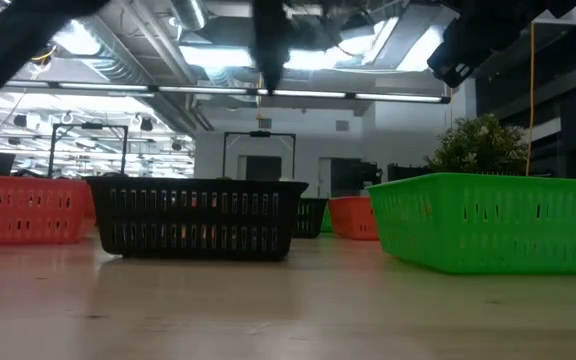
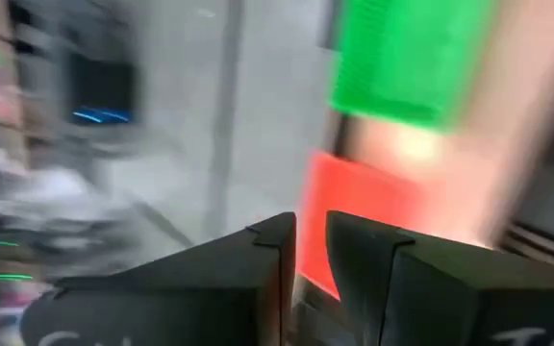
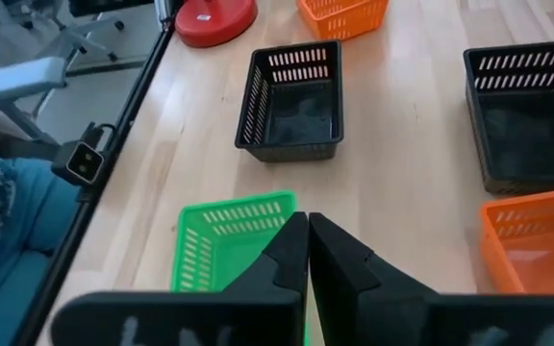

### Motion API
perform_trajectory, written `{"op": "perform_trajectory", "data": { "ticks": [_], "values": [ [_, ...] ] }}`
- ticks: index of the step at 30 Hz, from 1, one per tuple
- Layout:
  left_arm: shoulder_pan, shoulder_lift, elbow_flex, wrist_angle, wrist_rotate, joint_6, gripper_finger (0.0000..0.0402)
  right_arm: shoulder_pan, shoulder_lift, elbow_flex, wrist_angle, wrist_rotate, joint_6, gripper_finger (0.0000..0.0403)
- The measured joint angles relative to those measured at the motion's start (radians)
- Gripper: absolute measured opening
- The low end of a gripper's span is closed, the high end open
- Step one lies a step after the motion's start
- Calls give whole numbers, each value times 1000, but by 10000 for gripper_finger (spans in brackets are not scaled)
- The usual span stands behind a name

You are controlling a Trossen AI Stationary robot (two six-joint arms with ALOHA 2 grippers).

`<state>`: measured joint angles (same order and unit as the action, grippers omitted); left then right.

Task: Stack baskets by color
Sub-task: Stack the green bin on the green bin

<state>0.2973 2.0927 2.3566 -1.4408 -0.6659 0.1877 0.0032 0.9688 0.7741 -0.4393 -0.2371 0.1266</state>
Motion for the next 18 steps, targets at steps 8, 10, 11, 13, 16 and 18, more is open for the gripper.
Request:
{"op": "perform_trajectory", "data": {
  "ticks": [8, 10, 11, 13, 16, 18],
  "values": [
    [-39, -313, -101, -132, 370, -271, 55, 9, 12, 0, 49, -18, 133, 14],
    [-55, -407, -175, -129, 396, -300, 55, 25, 30, -1, 87, -41, 135, 14],
    [-65, -450, -215, -132, 393, -313, 55, 33, 42, 3, 116, -57, 135, 14],
    [-85, -533, -296, -129, 372, -344, 55, 44, 75, 29, 108, -69, 132, 14],
    [-109, -672, -440, -129, 324, -419, 55, 55, 155, 108, 37, -41, 124, 14],
    [-123, -751, -538, -103, 281, -467, 55, 55, 226, 175, -68, 1, 105, 14]
  ]
}}
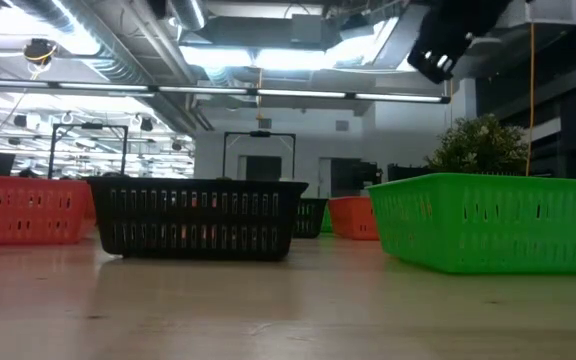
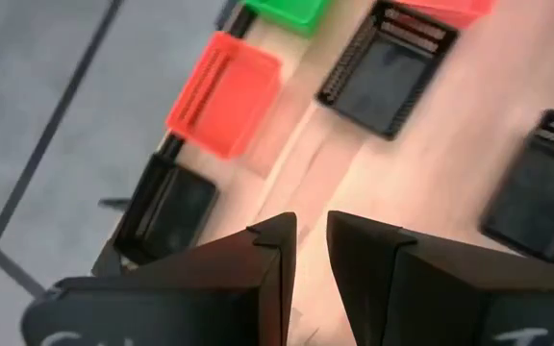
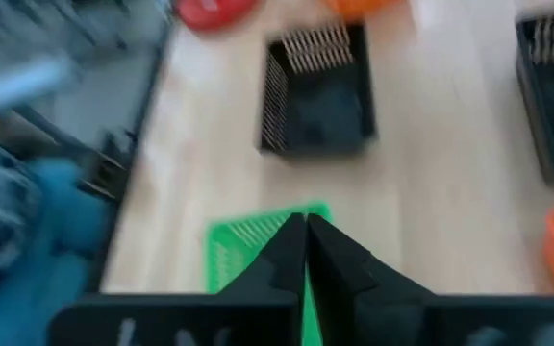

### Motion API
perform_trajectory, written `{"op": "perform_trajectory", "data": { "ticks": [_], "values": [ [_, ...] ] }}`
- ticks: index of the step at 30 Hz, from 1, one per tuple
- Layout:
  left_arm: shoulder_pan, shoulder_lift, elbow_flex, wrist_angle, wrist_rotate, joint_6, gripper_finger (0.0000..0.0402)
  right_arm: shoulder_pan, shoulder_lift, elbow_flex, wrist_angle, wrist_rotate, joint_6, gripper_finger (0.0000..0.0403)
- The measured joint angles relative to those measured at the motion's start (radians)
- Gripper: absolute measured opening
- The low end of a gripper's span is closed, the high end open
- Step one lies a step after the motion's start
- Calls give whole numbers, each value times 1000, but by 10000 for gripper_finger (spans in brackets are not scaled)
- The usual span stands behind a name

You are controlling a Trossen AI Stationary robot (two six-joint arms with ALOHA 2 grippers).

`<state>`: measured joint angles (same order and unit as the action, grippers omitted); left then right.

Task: Stack baskets by color
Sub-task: Stack the green bin on the green bin

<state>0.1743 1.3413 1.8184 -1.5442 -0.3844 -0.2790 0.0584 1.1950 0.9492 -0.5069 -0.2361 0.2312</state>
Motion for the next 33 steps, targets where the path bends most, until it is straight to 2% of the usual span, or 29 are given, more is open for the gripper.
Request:
{"op": "perform_trajectory", "data": {
  "ticks": [7, 11, 15, 20, 28, 33],
  "values": [
    [-16, -241, -379, 191, -44, -86, 55, 0, 232, 166, -279, 41, -23, 14],
    [-15, -343, -590, 326, -39, -86, 55, 16, 315, 180, -295, 41, -107, 14],
    [-24, -422, -760, 434, -40, -80, 55, 39, 375, 178, -299, -30, -100, 14],
    [-46, -493, -884, 513, -38, -83, 55, 59, 414, 180, -294, -51, -89, 29],
    [-92, -609, -985, 603, -37, -81, 55, 59, 480, 181, -249, -25, -137, 122],
    [-120, -679, -1052, 629, -38, -78, 55, 59, 529, 181, -250, -11, -180, 139]
  ]
}}
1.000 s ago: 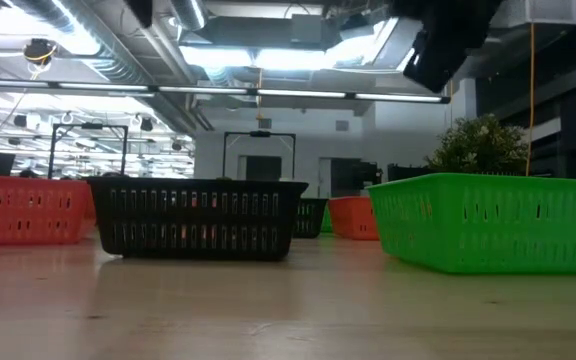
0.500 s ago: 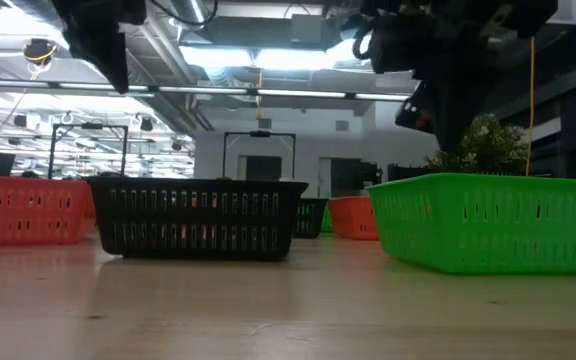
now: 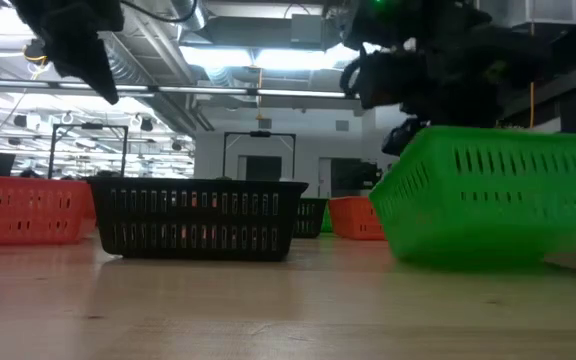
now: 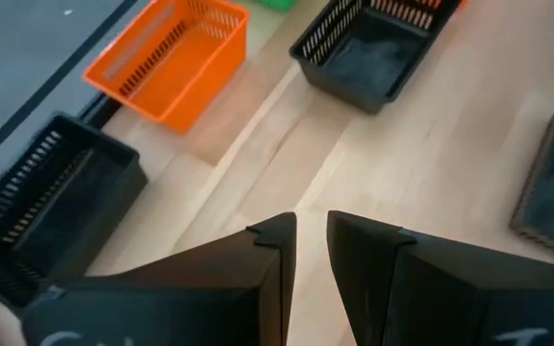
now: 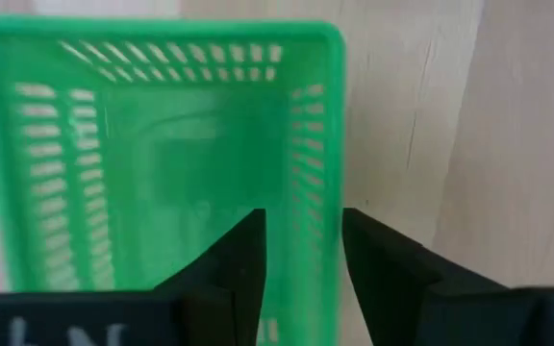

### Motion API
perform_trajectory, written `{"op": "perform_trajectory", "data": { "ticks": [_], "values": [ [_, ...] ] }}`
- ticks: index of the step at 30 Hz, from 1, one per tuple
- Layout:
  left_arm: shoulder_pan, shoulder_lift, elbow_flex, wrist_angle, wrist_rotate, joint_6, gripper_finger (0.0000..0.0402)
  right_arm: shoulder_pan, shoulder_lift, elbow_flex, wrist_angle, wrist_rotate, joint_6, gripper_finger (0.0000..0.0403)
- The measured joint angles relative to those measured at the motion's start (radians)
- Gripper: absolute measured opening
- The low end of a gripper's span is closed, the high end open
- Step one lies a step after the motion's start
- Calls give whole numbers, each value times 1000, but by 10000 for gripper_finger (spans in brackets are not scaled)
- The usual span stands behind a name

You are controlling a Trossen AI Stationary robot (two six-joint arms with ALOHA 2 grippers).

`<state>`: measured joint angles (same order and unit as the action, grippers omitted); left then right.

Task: Stack baskets by color
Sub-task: Stack the green bin on the green bin

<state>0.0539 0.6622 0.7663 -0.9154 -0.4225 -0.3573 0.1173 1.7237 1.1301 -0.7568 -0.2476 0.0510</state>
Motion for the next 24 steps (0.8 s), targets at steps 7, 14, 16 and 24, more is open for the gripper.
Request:
{"op": "perform_trajectory", "data": {
  "ticks": [7, 14, 16, 24],
  "values": [
    [-25, -83, -121, 108, -5, 1, 55, 0, 23, 0, -5, 22, -4, 136],
    [-25, -117, -212, 204, -6, -4, 55, 17, 43, -1, -3, 30, -4, 135],
    [-25, -116, -254, 247, -6, -14, 55, 23, 59, -2, 0, 29, -1, 135],
    [-25, -117, -448, 523, 45, -55, 55, 31, 104, -2, 3, 87, 78, 134]
  ]
}}
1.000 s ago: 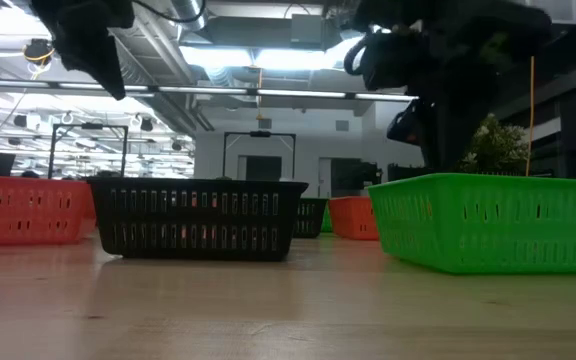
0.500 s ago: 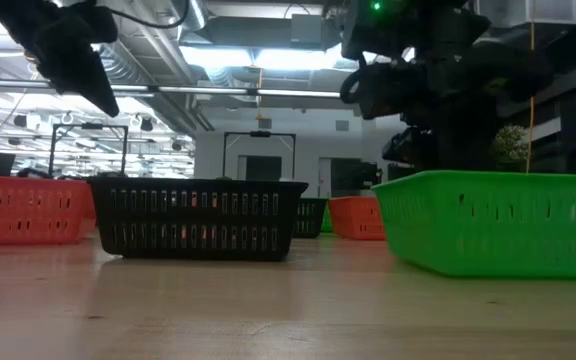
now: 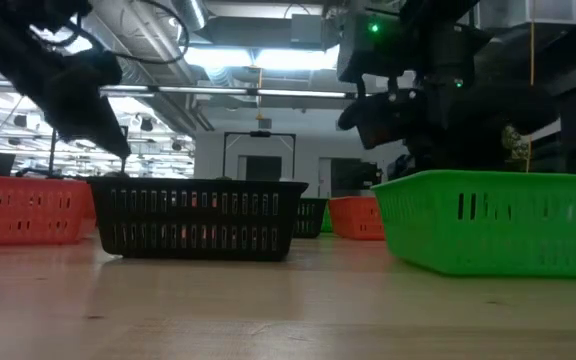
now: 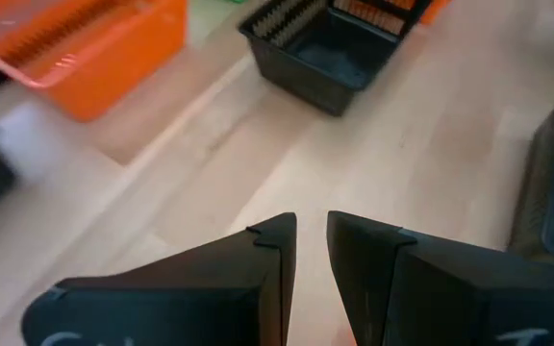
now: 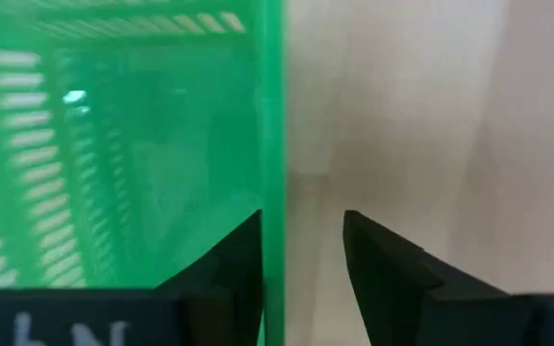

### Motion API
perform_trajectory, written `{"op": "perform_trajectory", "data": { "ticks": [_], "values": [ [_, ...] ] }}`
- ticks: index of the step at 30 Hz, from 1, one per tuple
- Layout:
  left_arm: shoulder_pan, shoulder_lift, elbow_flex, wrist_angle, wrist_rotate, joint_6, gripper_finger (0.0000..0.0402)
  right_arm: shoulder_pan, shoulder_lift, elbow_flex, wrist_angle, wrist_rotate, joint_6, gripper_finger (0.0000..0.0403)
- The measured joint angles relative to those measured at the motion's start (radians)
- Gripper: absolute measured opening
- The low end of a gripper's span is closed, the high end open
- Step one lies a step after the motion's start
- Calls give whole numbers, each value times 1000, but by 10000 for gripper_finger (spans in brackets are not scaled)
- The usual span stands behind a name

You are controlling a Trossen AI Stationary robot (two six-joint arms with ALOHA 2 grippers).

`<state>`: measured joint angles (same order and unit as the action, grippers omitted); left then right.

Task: Stack baskets by color
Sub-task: Stack the green bin on the green bin

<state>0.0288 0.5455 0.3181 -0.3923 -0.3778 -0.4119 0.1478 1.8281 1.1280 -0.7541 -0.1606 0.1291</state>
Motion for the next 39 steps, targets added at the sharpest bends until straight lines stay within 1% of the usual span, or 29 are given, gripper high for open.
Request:
{"op": "perform_trajectory", "data": {
  "ticks": [2, 3, 5, 7, 8, 10, 13, 16, 19, 21, 22, 23, 26, 28, 29, 31, 32, 33, 35, 39],
  "values": [
    [0, -6, -32, 36, 21, 0, 55, 0, 3, 0, -7, 15, 36, 125],
    [0, -6, -43, 49, 26, 1, 55, 0, 4, 0, -7, 20, 50, 114],
    [0, -11, -61, 71, 30, 3, 55, 0, 5, 0, -13, 21, 52, 78],
    [0, -12, -71, 95, 31, 9, 55, 0, 5, 0, -13, 21, 47, 28],
    [0, -12, -74, 105, 32, 22, 55, 0, 4, 0, -14, 21, 39, 15],
    [0, -12, -75, 110, 32, 39, 55, 0, -1, 10, -37, 21, 22, 8],
    [0, -12, -75, 121, 32, 60, 55, -7, -6, 67, -116, 20, 1, 4],
    [0, -12, -75, 121, 32, 59, 55, -15, -7, 174, -250, 29, -38, 2],
    [0, -12, -75, 120, 32, 59, 55, -27, -7, 311, -385, 70, -97, 2],
    [0, -12, -75, 120, 32, 58, 55, -38, -7, 412, -464, 139, -136, 2],
    [0, -12, -75, 120, 32, 58, 55, -46, -9, 459, -489, 198, -150, 1],
    [0, -12, -75, 119, 32, 58, 55, -54, -9, 507, -506, 275, -167, 1],
    [0, -12, -75, 119, 32, 57, 55, -79, -9, 643, -520, 552, -234, 1],
    [0, -12, -75, 118, 32, 56, 55, -101, -9, 725, -503, 718, -296, 1],
    [0, -12, -75, 118, 32, 56, 55, -116, -9, 761, -483, 784, -328, 1],
    [0, -12, -75, 117, 32, 62, 55, -152, -9, 829, -413, 878, -398, 1],
    [1, -12, -75, 117, 32, 70, 55, -175, -9, 857, -371, 904, -437, 1],
    [1, -12, -75, 116, 33, 77, 55, -200, -10, 883, -314, 917, -478, 0],
    [1, -12, -75, 116, 49, 81, 55, -255, -10, 918, -192, 909, -573, 0],
    [1, -12, -75, 115, 57, 82, 55, -378, -9, 938, 67, 808, -731, 0]
  ]
}}
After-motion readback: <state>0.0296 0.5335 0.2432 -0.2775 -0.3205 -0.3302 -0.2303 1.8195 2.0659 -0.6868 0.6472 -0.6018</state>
